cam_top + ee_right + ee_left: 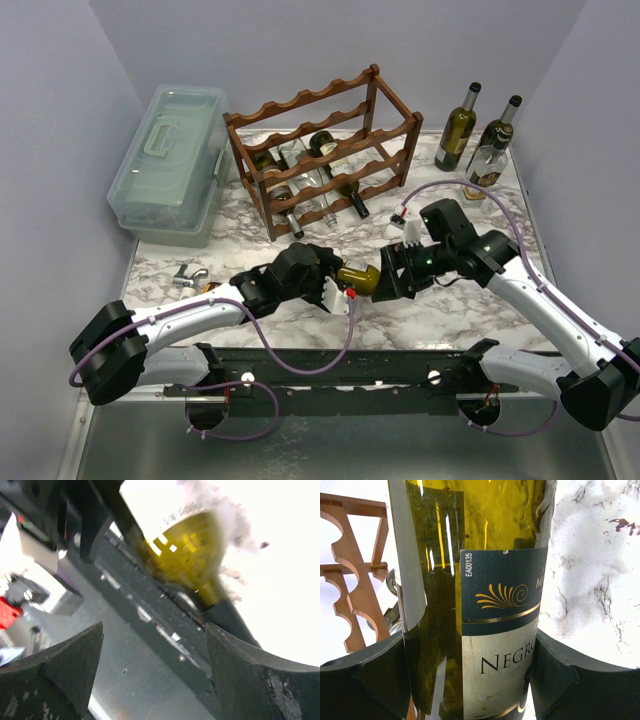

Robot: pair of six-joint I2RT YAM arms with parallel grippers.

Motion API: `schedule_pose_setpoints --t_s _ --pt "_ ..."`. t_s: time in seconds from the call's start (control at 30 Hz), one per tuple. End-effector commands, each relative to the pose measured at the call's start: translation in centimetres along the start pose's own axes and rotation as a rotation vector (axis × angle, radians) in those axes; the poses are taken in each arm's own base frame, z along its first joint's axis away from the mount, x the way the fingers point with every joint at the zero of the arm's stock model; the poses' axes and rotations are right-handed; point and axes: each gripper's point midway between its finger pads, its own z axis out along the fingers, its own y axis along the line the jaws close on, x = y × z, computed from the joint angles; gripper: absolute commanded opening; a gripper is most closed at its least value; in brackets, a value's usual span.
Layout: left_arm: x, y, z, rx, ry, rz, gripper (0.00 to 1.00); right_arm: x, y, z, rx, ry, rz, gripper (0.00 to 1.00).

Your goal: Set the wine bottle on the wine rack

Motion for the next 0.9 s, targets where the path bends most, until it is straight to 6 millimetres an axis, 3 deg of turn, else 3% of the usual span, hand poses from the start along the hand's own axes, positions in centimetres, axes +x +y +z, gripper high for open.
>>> schedule_pose_setpoints --t_s 0.0,0.1,0.2,0.33,0.53,0.87 --pt "-4.2 3.8 -1.3 -0.097 -0.165 0.034 0.0 -3.5 -1.3 -2.4 0.17 -0.144 -0.039 0.87" --pt "-4.3 3.7 -1.4 -0.088 -0.169 0.034 0.0 -3.8 -2.7 -2.5 0.25 -0.151 -0.021 0.89" --pt "-4.4 3.9 -1.5 -0.096 -0.169 0.033 0.0 -2.5 -4.3 -1.4 0.295 -0.088 0.023 0.88" --pt "-4.2 3.9 -1.5 -0.098 -0.161 0.034 0.0 -0.7 -1.7 0.2 0.1 0.008 0.015 0.82" --pt "-4.4 4.2 -1.9 -0.108 -0.169 0.038 0.0 1.2 1.8 0.5 -0.122 0.068 -0.018 0.81" --pt "-4.8 4.6 -2.4 -0.126 -0.184 0.036 0.0 3.2 1.9 2.3 -0.113 0.153 -0.021 0.79"
